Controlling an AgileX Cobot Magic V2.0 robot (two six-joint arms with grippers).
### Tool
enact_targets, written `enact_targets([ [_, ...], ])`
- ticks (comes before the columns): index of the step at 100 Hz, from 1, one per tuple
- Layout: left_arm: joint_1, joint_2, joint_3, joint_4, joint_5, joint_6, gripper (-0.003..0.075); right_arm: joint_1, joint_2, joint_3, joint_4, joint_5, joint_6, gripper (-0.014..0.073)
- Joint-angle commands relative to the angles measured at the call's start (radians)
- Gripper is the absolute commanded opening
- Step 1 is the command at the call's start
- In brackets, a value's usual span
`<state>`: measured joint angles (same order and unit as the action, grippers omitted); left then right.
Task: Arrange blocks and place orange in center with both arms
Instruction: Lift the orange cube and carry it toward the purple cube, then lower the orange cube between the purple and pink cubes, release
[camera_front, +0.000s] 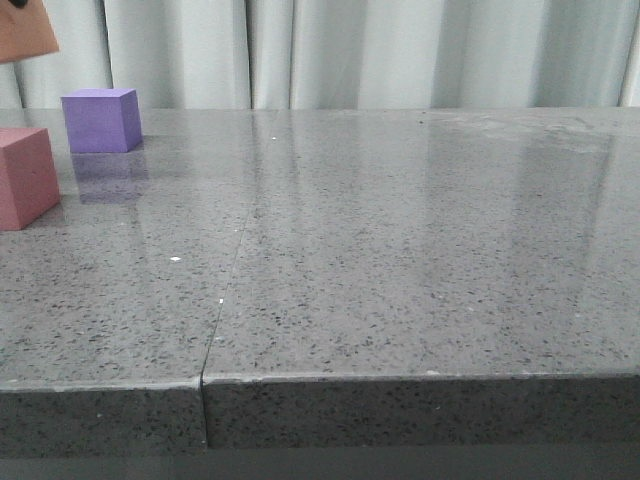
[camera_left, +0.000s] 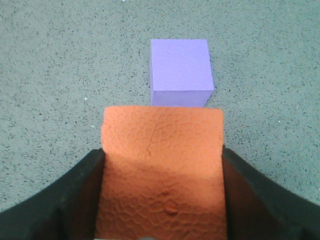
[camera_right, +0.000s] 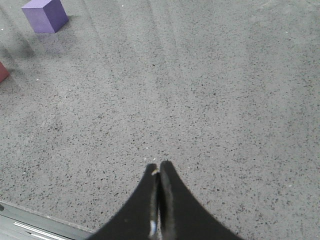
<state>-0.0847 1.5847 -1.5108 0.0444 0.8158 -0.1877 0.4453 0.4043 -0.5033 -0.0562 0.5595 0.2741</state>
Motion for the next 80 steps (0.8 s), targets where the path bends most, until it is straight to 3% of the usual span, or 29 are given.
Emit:
enact_targets([
  [1, -0.003, -0.045, 0.014, 0.002, -0.128, -0.033, 0.0293, -0.001, 0.004, -0.025, -0.012, -0.078, -0.008, -0.006],
  [22, -0.021, -0.038, 0.066, 0.002, -0.218, -0.033, 0.0285, -0.001, 0.004, -0.025, -0.012, -0.078, -0.008, -0.006],
  [80, -0.058, 0.121, 0.066, -0.001, -0.233, -0.054, 0.0262, -0.001, 0.004, -0.025, -0.012, -0.078, -0.008, -0.006],
])
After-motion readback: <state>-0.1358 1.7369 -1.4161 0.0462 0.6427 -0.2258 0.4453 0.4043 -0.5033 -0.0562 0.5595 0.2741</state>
